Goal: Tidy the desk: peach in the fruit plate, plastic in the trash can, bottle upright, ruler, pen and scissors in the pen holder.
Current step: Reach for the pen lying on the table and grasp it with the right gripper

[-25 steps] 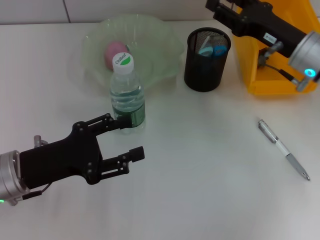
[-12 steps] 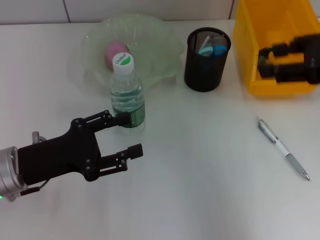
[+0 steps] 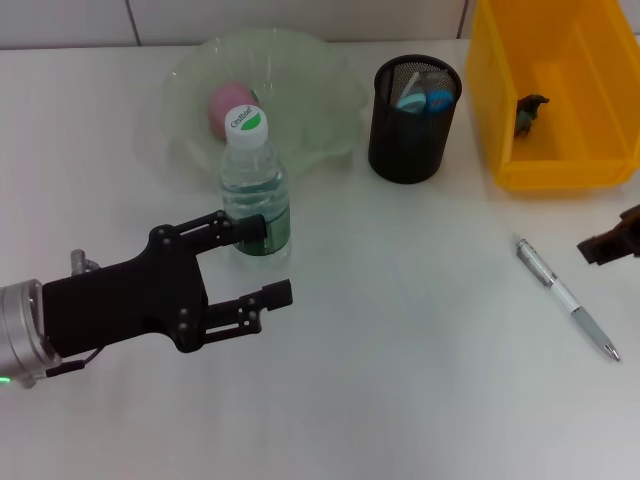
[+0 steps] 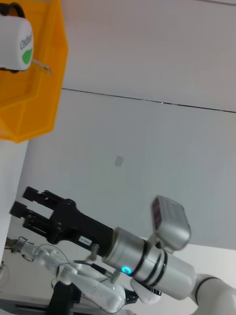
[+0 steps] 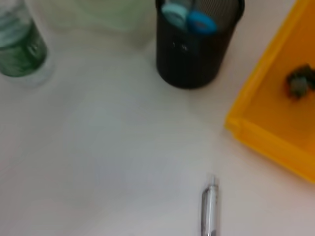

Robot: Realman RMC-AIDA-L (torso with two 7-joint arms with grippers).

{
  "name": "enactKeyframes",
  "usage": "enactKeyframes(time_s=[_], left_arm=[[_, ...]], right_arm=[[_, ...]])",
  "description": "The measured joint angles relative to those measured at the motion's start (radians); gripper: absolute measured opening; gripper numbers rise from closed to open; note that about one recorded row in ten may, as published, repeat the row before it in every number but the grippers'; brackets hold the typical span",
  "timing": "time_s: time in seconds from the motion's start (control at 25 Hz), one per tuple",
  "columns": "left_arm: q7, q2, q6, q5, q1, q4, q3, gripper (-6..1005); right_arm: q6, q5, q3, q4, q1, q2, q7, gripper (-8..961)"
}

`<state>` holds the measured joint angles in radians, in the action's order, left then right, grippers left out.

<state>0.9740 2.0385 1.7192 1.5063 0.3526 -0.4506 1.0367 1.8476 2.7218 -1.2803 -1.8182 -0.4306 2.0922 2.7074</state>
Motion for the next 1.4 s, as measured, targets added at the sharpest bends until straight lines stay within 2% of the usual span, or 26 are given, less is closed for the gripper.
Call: enactKeyframes(time_s=[0.08,0.2,0.24,0.44,0.68,1.0,1.2,1.4], left_arm=[[0.0,0.001,-0.005,0.018,0.007,-0.001,-0.001,750],[0.0,0.002,-0.006,0.021,0.009,-0.001,-0.001,750],[0.0,0.003,-0.01,0.023,0.014,-0.001,0.001,750],[0.0,0.006,-0.018,0.024,0.016,0.0,0.002,750],[0.0,0.007,-0.018,0.024,0.017,0.0,0.002,750],[0.004,0.012,-0.031,0.025,0.029,0.0,0.003,750],[0.003,0.013,-0.031,0.026,0.029,0.0,0.003,750],[0.003,0.014,-0.03,0.026,0.029,0.001,0.003,750]], right_arm=[[-0.109,0.011,-0.004,0.147,0.007,0.0,-0.007,608],[-0.139,0.012,-0.007,0.189,0.007,0.0,-0.012,608],[-0.198,0.01,-0.019,0.256,0.007,-0.003,-0.02,608],[-0.272,0.011,-0.056,0.349,0.003,-0.006,-0.024,608],[-0.313,0.013,-0.081,0.401,-0.004,-0.006,-0.024,602],[-0.355,0.018,-0.12,0.441,-0.008,-0.008,-0.021,501],[-0.375,0.018,-0.136,0.458,-0.009,-0.008,-0.021,318],[-0.384,0.019,-0.151,0.465,-0.012,-0.008,-0.021,281]])
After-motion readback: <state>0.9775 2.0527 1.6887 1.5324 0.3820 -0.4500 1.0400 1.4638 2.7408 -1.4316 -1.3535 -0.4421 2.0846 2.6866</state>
